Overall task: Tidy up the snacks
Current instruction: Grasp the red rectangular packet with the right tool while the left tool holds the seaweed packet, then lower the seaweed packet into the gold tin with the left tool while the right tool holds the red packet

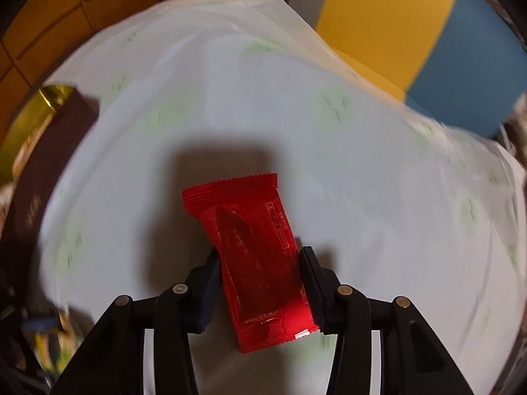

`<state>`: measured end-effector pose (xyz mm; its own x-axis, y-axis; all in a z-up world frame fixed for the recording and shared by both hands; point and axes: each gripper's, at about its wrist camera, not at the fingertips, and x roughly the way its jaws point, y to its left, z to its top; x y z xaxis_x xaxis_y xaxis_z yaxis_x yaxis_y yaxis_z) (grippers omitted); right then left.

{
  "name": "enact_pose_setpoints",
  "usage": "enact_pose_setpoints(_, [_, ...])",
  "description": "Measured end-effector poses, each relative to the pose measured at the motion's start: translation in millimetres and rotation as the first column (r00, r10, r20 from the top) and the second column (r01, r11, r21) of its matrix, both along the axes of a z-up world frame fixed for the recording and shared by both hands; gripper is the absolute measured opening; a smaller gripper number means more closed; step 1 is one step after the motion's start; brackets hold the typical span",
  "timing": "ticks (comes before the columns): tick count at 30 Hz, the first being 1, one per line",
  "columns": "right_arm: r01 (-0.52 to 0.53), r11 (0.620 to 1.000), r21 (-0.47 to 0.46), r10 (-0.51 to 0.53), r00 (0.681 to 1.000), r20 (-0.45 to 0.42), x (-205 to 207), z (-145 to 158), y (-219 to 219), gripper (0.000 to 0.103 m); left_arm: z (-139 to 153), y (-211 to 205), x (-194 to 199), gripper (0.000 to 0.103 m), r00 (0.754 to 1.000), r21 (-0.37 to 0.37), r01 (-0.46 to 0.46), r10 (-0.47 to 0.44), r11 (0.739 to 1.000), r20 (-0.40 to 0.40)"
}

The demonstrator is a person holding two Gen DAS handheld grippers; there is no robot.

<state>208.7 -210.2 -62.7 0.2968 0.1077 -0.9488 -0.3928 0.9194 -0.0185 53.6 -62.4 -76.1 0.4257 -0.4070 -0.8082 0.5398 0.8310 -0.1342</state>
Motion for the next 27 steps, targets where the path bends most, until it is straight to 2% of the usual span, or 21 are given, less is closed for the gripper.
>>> enact_pose_setpoints(7, [0.151,0.989,0.006,-0.150,0.985,-0.082,-86,-1,-23,0.048,1,-1,-5,0.040,1.000,0.009,-0.011,0.011,1.000,0.009])
enact_pose_setpoints(12, [0.161,0.986,0.051,-0.155,0.982,-0.109,-137,3,-16,0.052,3,-2,-6,0.040,1.000,0.019,-0.023,0.023,1.000,-0.005])
enact_pose_setpoints(13, [0.157,0.986,0.060,-0.150,0.982,-0.113,-145,4,-13,0.054,3,-1,-6,0.040,1.000,0.021,-0.026,0.026,0.999,-0.010])
enact_pose_setpoints(15, [0.147,0.985,0.089,-0.135,0.983,-0.125,-156,5,-9,0.069,3,0,-8,0.040,0.999,0.028,-0.029,0.029,0.999,-0.016])
enact_pose_setpoints(17, [0.132,0.984,0.121,-0.116,0.985,-0.127,-164,6,-5,0.080,4,1,-10,0.041,0.999,0.032,-0.032,0.033,0.999,-0.020])
enact_pose_setpoints(22, [0.152,0.979,0.137,-0.142,0.986,-0.085,-177,4,-5,0.081,4,0,-13,0.040,0.999,0.051,-0.033,0.034,0.998,-0.016])
enact_pose_setpoints(23, [0.163,0.977,0.137,-0.152,0.985,-0.086,-180,2,-6,0.080,4,0,-14,0.040,0.999,0.054,-0.034,0.034,0.998,-0.014])
enact_pose_setpoints(25, [0.185,0.976,0.116,-0.176,0.981,-0.081,-171,-5,-12,0.066,3,0,-15,0.041,0.999,0.058,-0.035,0.036,0.998,-0.005])
enact_pose_setpoints(26, [0.192,0.977,0.094,-0.187,0.981,-0.060,-171,-5,-16,0.047,2,-1,-16,0.041,0.999,0.063,-0.035,0.035,0.997,0.002])
enact_pose_setpoints(27, [0.199,0.975,0.100,-0.195,0.980,-0.046,-170,-4,-19,0.042,2,-2,-17,0.041,0.999,0.070,-0.035,0.035,0.997,0.008])
